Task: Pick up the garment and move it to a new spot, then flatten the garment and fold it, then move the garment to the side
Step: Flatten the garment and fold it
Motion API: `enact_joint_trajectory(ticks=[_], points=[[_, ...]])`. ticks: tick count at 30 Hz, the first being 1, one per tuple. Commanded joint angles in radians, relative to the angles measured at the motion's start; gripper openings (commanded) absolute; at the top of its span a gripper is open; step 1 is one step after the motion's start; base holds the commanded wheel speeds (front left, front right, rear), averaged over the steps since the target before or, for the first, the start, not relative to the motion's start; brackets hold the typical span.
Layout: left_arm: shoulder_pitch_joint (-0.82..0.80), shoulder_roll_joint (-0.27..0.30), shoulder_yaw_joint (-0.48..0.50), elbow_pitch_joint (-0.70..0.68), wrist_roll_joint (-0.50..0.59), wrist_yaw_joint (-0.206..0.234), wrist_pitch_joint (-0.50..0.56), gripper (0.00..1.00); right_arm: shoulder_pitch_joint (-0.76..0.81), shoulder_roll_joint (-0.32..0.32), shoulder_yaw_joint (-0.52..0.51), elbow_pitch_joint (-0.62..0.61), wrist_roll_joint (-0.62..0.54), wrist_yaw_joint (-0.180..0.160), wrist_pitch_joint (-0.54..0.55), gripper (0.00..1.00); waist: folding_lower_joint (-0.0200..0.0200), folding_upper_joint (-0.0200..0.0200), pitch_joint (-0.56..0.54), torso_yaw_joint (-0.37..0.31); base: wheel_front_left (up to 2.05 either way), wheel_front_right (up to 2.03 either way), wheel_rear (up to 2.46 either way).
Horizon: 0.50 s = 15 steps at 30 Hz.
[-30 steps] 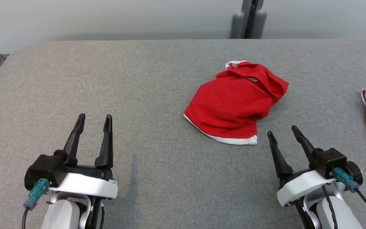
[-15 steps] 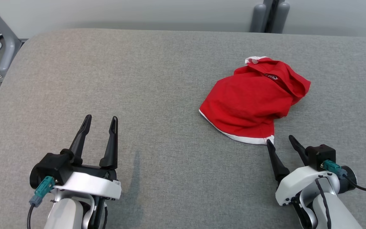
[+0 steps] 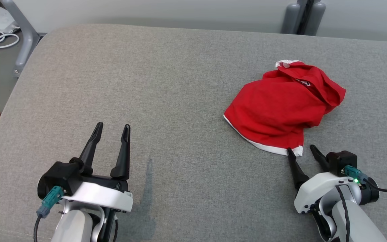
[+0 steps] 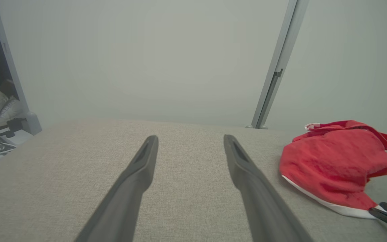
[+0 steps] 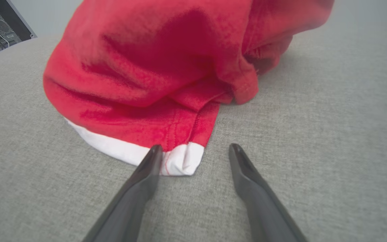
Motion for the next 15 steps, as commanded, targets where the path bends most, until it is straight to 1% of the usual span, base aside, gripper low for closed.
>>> enact_joint_trajectory(ticks=[1, 3, 4, 5, 6, 10, 15], points=[[-0.008, 0.003, -0.001, 0.001, -0.001, 0.001, -0.003, 1.00, -0.004, -0.005, -0.003, 0.018, -0.009, 0.000, -0.005, 1.00, 0.0000, 0.0000, -0.001, 0.003, 0.00, 0.00, 0.00], [-0.009, 0.003, -0.017, 0.007, -0.006, 0.004, -0.003, 1.00, -0.012, -0.004, 0.011, 0.048, 0.004, 0.000, -0.012, 1.00, 0.0000, 0.0000, -0.006, 0.015, 0.00, 0.00, 0.00], [-0.009, 0.004, -0.020, 0.008, -0.008, 0.006, -0.003, 1.00, -0.013, -0.004, 0.022, 0.056, 0.011, 0.000, -0.014, 0.45, 0.0000, 0.0000, -0.007, 0.018, 0.00, 0.00, 0.00], [-0.009, 0.004, -0.023, 0.007, -0.010, 0.007, -0.003, 1.00, -0.019, -0.002, 0.029, 0.061, 0.011, 0.000, -0.018, 0.10, 0.0000, 0.0000, -0.008, 0.020, 0.00, 0.00, 0.00], [-0.008, 0.004, -0.025, 0.006, -0.011, 0.010, -0.003, 1.00, -0.024, -0.002, 0.033, 0.064, 0.005, 0.000, -0.020, 0.00, 0.0000, 0.0000, -0.009, 0.022, 0.00, 0.00, 0.00], [0.008, 0.004, -0.017, 0.004, -0.008, 0.016, -0.003, 1.00, -0.044, -0.008, 0.032, 0.049, -0.024, 0.000, -0.046, 0.00, 0.0000, 0.0000, -0.019, 0.012, 0.00, 0.00, 0.00], [0.022, 0.003, 0.000, 0.000, -0.008, 0.015, -0.003, 1.00, -0.037, -0.009, -0.025, -0.019, -0.083, 0.000, -0.058, 0.00, 0.0000, 0.0000, -0.041, -0.031, 0.00, 0.00, 0.00]])
